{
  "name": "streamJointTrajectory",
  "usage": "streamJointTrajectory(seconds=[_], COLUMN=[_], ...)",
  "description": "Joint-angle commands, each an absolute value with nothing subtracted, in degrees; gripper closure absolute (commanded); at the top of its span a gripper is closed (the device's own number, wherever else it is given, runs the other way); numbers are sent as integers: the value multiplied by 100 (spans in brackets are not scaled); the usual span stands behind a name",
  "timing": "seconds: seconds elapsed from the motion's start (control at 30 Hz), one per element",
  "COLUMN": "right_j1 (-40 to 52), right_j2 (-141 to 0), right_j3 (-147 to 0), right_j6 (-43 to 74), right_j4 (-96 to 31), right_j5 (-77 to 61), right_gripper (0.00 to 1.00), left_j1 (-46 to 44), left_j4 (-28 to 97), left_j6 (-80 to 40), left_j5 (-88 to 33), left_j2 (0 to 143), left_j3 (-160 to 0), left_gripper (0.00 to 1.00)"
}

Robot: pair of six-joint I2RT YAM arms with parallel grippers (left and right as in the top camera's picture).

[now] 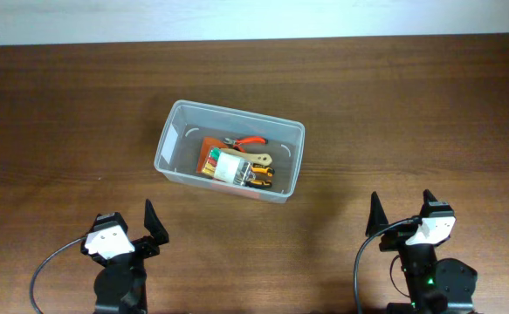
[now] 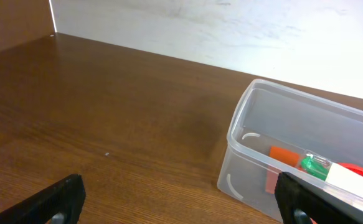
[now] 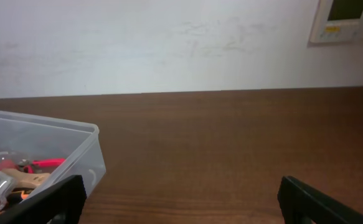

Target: Pack container

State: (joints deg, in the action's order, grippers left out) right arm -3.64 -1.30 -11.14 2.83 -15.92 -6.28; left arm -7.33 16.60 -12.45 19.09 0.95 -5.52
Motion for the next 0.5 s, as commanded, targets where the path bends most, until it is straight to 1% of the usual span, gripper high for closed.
streamJointTrajectory(seconds=[0.0, 0.23, 0.47], right_j1=[-338, -272, -113], right_j2=[-21, -21, -21], right_j3=[-963, -685, -554], right_j6=[375, 373, 373], right_j4=[-1551, -1186, -1157], right_j5=[-545, -556, -558], right_gripper=[1, 1, 1], left_j1=[-751, -751, -751], left_j4=[1671, 1671, 1671], left_j6=[-1194, -1194, -1194], left_j5=[1931, 1931, 1931], left_j2=[69, 69, 69], left_j3=[-532, -532, -532], left_gripper=[1, 1, 1])
